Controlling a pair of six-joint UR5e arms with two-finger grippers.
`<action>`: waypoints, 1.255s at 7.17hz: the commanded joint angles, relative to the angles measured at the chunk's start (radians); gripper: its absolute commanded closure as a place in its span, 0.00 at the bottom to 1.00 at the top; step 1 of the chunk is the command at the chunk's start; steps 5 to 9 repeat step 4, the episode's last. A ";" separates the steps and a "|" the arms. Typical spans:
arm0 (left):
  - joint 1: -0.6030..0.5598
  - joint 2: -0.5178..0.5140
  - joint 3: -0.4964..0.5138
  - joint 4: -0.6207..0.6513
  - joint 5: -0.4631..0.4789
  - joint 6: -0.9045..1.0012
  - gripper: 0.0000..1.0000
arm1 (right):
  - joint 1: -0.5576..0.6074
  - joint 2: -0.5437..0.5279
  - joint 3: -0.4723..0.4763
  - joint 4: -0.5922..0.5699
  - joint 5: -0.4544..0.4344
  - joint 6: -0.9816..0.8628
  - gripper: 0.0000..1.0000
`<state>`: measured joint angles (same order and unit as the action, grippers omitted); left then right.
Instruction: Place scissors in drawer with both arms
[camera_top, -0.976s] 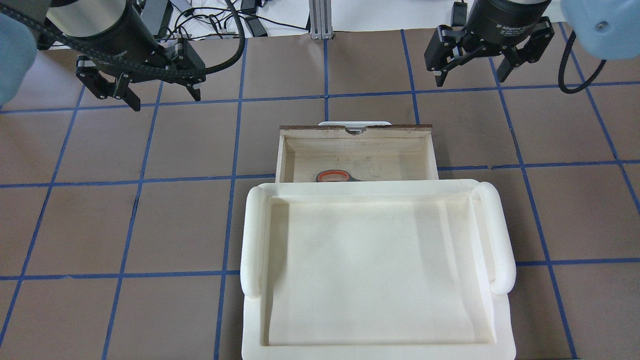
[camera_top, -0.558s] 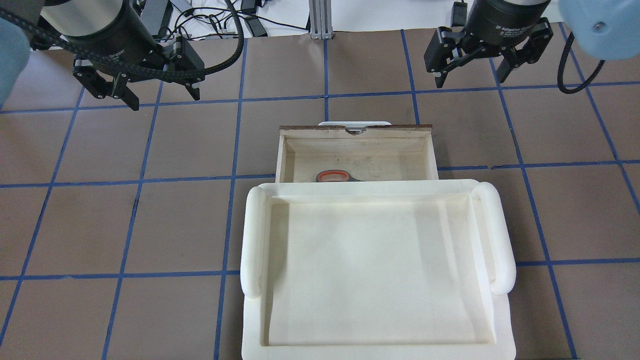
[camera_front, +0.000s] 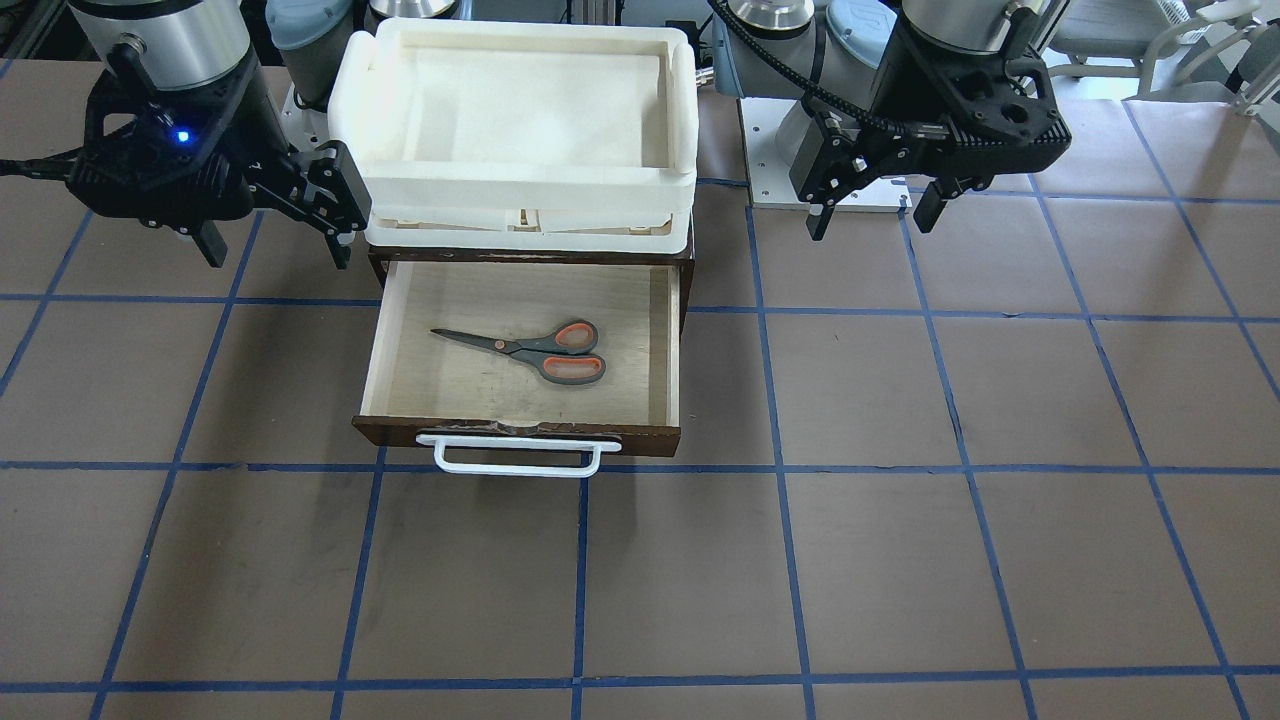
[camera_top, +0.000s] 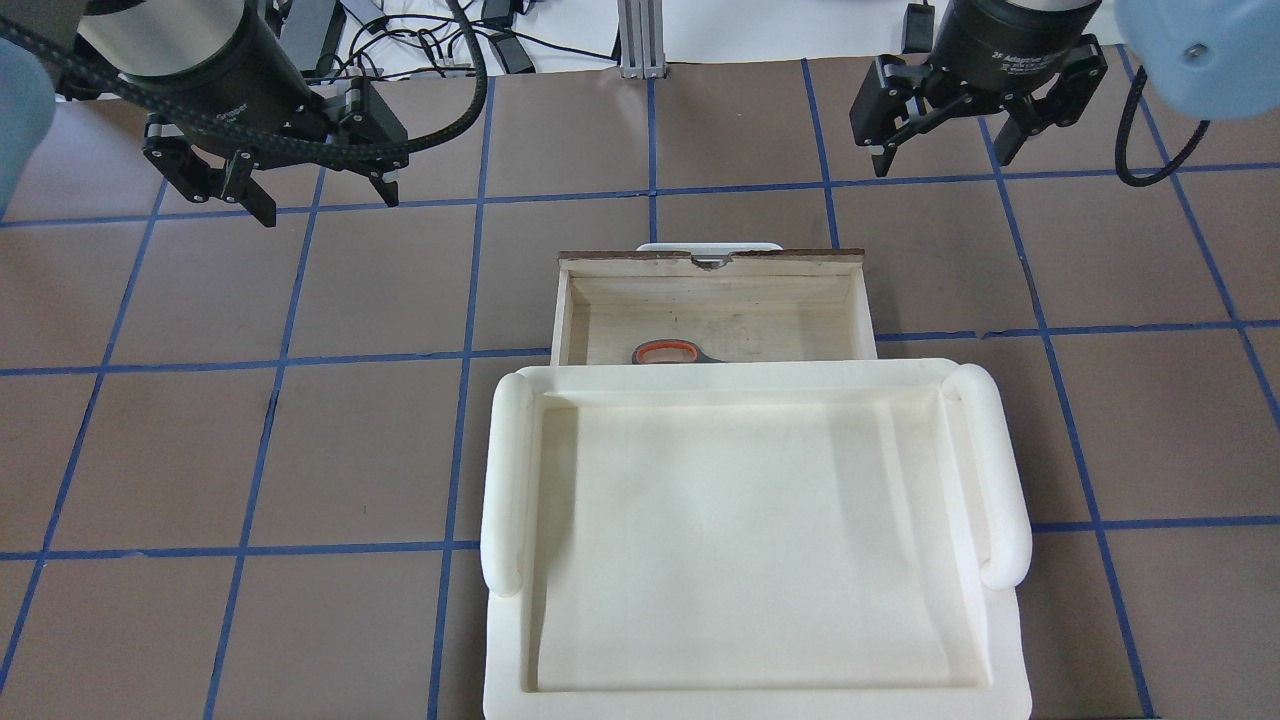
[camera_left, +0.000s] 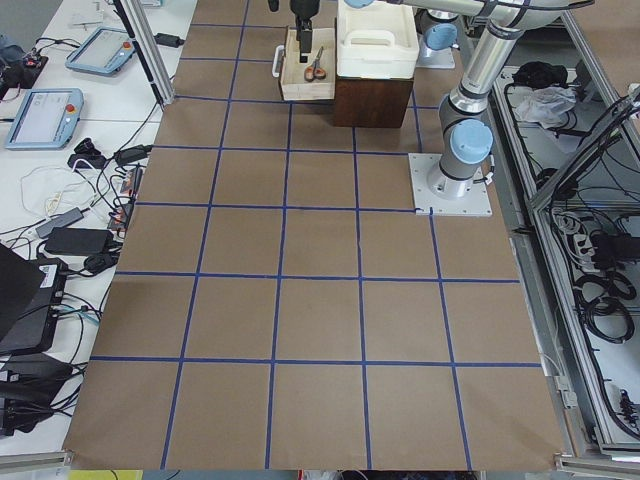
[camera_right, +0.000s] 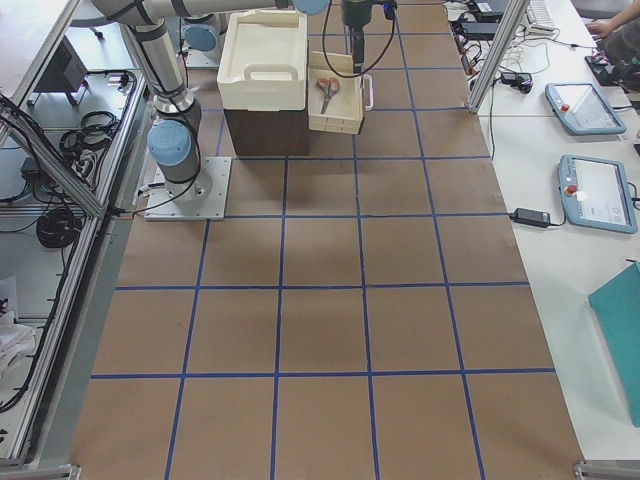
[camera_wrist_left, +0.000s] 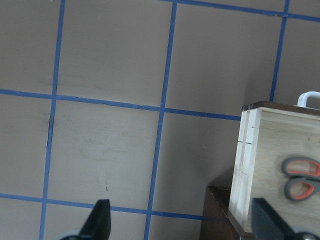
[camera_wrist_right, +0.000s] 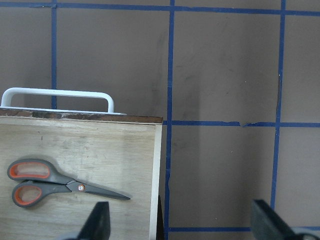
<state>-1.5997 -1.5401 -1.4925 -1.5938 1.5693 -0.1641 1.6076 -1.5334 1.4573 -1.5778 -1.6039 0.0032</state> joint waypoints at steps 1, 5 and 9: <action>0.001 0.005 0.000 0.000 0.003 0.000 0.00 | 0.000 -0.001 0.000 0.001 -0.004 0.000 0.00; 0.001 0.005 0.000 -0.005 0.006 0.002 0.00 | 0.000 -0.001 0.000 -0.002 0.007 0.006 0.00; 0.001 0.005 0.000 -0.005 0.006 0.002 0.00 | 0.000 -0.001 0.000 -0.002 0.007 0.006 0.00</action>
